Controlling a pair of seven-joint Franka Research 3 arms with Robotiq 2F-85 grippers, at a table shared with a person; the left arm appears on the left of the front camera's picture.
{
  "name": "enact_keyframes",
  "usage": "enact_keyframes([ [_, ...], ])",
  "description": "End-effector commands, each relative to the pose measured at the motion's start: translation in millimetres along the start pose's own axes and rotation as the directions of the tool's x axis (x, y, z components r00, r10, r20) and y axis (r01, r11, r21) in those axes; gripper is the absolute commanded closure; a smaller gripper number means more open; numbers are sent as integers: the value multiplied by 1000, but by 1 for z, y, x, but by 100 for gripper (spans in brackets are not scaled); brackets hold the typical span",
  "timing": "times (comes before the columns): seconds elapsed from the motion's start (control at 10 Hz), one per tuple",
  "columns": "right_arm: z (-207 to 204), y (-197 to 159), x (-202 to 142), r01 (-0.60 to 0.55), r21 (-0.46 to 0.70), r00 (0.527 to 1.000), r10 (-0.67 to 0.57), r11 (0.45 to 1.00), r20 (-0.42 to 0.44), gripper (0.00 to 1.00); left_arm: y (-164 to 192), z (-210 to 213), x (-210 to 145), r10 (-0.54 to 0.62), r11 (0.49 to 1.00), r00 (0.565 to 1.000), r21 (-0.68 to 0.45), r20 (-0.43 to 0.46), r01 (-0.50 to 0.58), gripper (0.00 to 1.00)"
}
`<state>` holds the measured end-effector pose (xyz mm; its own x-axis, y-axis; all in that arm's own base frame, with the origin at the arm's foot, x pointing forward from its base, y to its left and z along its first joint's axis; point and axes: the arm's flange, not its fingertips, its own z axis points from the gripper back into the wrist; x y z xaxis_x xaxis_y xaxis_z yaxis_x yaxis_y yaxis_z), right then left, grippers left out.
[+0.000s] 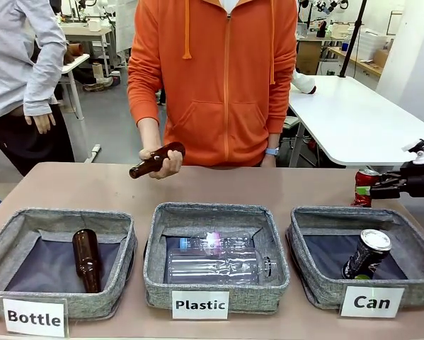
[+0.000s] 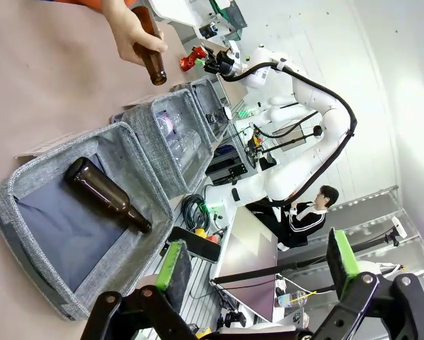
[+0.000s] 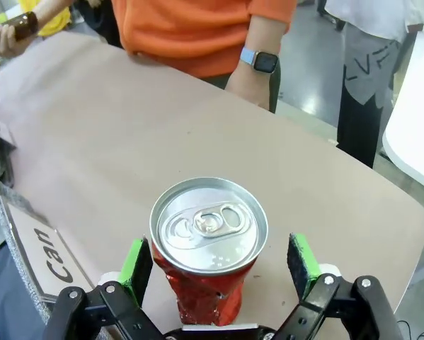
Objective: Sort the can waste into the basket.
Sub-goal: Pick up the can waste from the table and place it in the right Fabric basket.
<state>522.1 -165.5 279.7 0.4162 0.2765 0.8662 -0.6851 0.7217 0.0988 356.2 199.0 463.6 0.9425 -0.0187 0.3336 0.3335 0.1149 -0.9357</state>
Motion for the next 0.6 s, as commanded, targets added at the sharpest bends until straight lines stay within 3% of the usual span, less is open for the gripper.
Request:
enact_keyframes([
  [0.0, -7, -7, -1, -7, -15, 999, 8, 1000, 53, 0, -2, -1, 0, 1, 1000, 1000, 5, 4, -1, 0],
  [0.1, -7, -7, -1, -15, -24, 997, 17, 1000, 76, 14, -2, -1, 0, 1, 1000, 1000, 5, 4, -1, 0],
  [0.2, -7, -7, -1, -20, -11, 998, 21, 1000, 64, 56, -2, -1, 0, 1, 1000, 1000, 5, 4, -1, 0],
  [0.3, -7, -7, -1, -18, -8, 998, 18, 1000, 60, 71, -2, -1, 0, 1, 1000, 1000, 5, 4, -1, 0],
  [0.4, -8, -7, -3, -15, -4, 998, 15, 1000, 57, 100, -2, -1, 0, 1, 1000, 1000, 5, 4, -1, 0],
  [0.5, -10, -6, -3, -15, 5, 998, 14, 1000, 55, 100, 0, 0, 0, 0, 1000, 1000, 0, 0, 0, 0],
])
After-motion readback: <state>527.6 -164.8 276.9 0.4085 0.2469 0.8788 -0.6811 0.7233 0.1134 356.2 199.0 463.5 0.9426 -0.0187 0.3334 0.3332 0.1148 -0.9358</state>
